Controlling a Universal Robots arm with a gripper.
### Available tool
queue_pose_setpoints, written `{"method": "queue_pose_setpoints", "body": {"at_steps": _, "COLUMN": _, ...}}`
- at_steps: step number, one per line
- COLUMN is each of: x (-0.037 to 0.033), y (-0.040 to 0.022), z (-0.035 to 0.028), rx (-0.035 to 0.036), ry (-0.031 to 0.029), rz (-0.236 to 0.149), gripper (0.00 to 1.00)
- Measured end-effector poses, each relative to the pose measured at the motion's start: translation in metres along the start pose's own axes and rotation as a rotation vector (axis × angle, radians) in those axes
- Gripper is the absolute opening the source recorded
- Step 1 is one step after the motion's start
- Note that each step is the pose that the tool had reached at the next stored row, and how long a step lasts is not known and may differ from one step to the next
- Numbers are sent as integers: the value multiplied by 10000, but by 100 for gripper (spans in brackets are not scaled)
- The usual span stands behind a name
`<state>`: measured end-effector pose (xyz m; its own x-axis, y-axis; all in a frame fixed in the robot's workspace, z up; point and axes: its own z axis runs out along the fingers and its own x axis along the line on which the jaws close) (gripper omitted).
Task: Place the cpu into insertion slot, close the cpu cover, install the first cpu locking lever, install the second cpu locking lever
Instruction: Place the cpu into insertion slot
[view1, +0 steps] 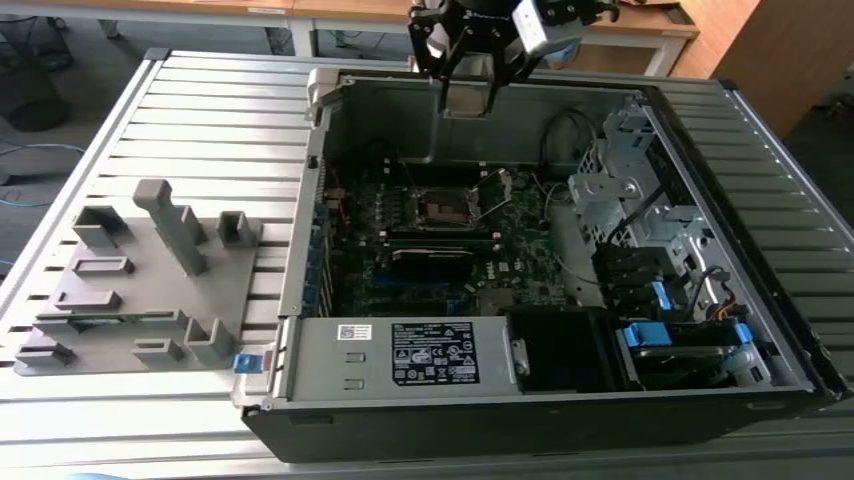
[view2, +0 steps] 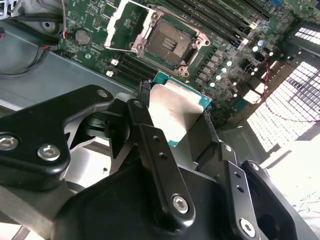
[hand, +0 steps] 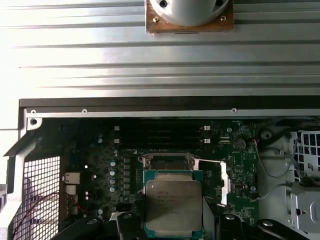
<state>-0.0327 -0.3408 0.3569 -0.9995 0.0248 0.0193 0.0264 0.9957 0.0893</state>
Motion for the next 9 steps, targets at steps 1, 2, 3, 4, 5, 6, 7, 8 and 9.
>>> {"method": "queue_pose_setpoints", "body": {"at_steps": 1, "x": 0, "y": -1, "z": 10, "rx": 1, "ry": 1, "rz": 0, "gripper": 54}}
{"method": "queue_pose_setpoints", "body": {"at_steps": 2, "x": -1, "y": -1, "z": 18, "rx": 1, "ry": 0, "rz": 0, "gripper": 54}}
{"method": "queue_pose_setpoints", "body": {"at_steps": 3, "x": -1, "y": -1, "z": 18, "rx": 2, "ry": 1, "rz": 0, "gripper": 54}}
{"method": "queue_pose_setpoints", "body": {"at_steps": 4, "x": -1, "y": -2, "z": 25, "rx": 2, "ry": 1, "rz": 0, "gripper": 54}}
{"method": "queue_pose_setpoints", "body": {"at_steps": 5, "x": -1, "y": -2, "z": 31, "rx": 2, "ry": 0, "rz": 0, "gripper": 54}}
{"method": "queue_pose_setpoints", "body": {"at_steps": 6, "x": -1, "y": -2, "z": 31, "rx": 1, "ry": 0, "rz": 0, "gripper": 54}}
{"method": "queue_pose_setpoints", "body": {"at_steps": 7, "x": -1, "y": -2, "z": 31, "rx": 2, "ry": 1, "rz": 0, "gripper": 54}}
{"method": "queue_pose_setpoints", "body": {"at_steps": 8, "x": -1, "y": -3, "z": 33, "rx": 1, "ry": 0, "rz": 0, "gripper": 54}}
{"method": "queue_pose_setpoints", "body": {"at_steps": 9, "x": -1, "y": -3, "z": 38, "rx": -2, "ry": -1, "rz": 0, "gripper": 54}}
